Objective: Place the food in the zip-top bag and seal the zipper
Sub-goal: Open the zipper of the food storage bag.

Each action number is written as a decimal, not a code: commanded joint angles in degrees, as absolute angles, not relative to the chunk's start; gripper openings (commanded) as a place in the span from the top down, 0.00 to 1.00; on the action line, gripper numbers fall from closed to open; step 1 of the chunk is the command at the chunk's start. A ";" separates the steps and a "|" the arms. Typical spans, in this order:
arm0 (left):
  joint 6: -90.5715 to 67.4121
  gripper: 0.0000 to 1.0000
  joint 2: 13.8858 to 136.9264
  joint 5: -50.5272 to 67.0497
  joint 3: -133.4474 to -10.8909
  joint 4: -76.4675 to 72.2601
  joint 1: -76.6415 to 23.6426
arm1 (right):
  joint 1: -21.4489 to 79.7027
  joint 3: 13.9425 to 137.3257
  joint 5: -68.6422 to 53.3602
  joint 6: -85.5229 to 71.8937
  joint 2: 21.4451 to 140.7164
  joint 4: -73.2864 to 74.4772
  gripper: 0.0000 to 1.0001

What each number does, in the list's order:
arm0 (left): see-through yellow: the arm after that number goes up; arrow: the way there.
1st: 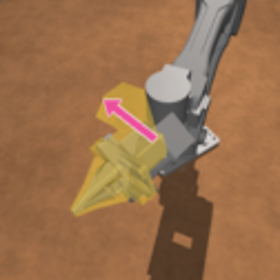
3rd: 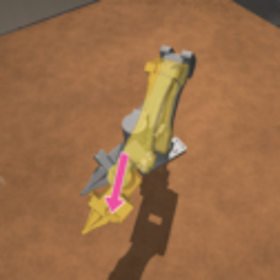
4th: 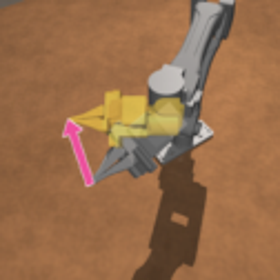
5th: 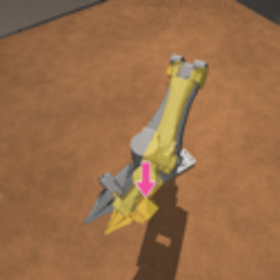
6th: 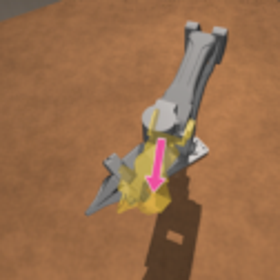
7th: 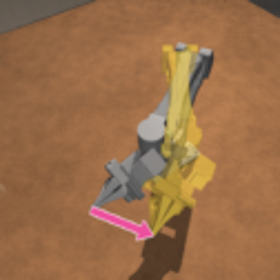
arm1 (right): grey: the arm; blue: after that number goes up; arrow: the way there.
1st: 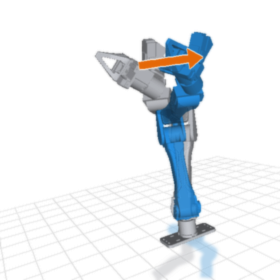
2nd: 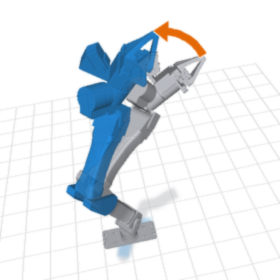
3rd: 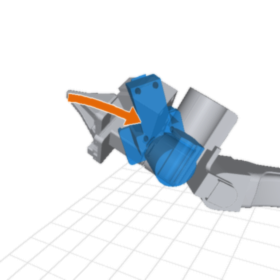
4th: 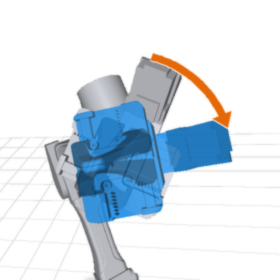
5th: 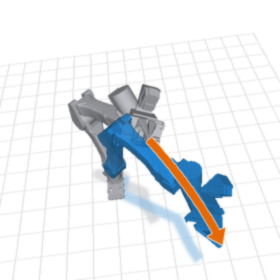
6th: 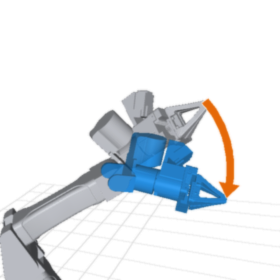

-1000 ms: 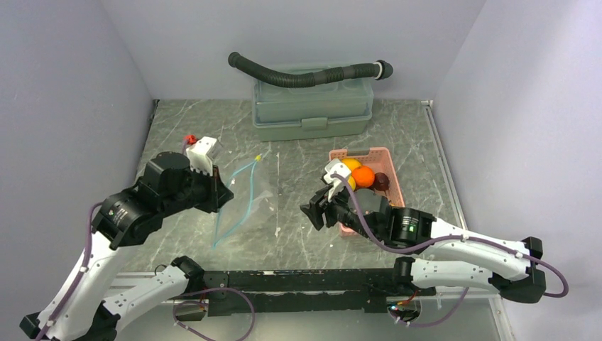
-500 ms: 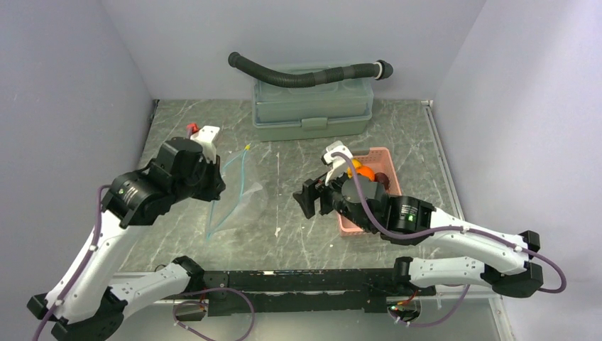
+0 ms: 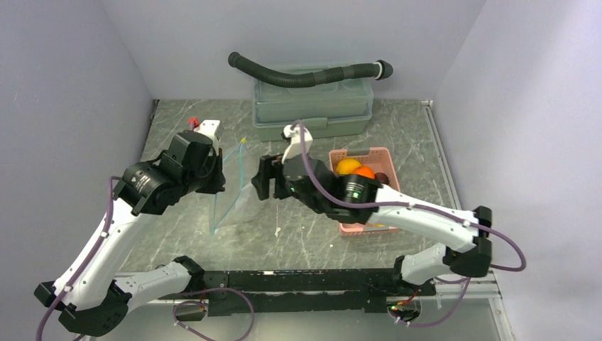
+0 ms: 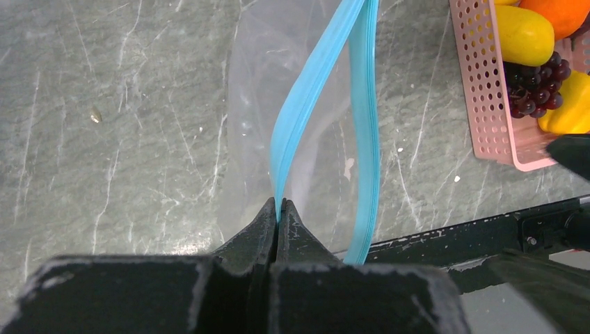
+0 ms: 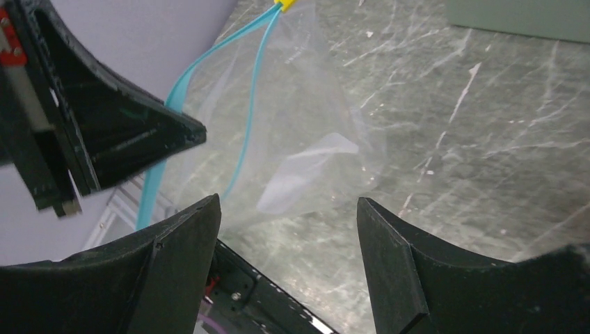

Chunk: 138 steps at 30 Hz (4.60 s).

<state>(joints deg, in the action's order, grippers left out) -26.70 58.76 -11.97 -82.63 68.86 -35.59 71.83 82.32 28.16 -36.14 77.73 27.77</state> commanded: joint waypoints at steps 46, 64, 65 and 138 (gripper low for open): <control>-32.39 1.00 57.92 -18.66 -80.82 65.57 -35.42 | 68.77 92.88 28.27 -50.67 94.45 30.29 1.00; -30.45 1.00 59.91 -21.42 -80.58 66.05 -35.42 | 67.49 74.80 26.49 -48.50 79.13 29.24 1.00; -30.30 1.00 60.00 -20.38 -80.34 65.34 -35.42 | 67.50 74.64 26.09 -48.24 79.15 28.66 1.00; -24.52 1.00 64.19 -22.64 -83.87 67.12 -35.46 | 53.88 61.84 5.28 -48.16 87.96 9.04 1.00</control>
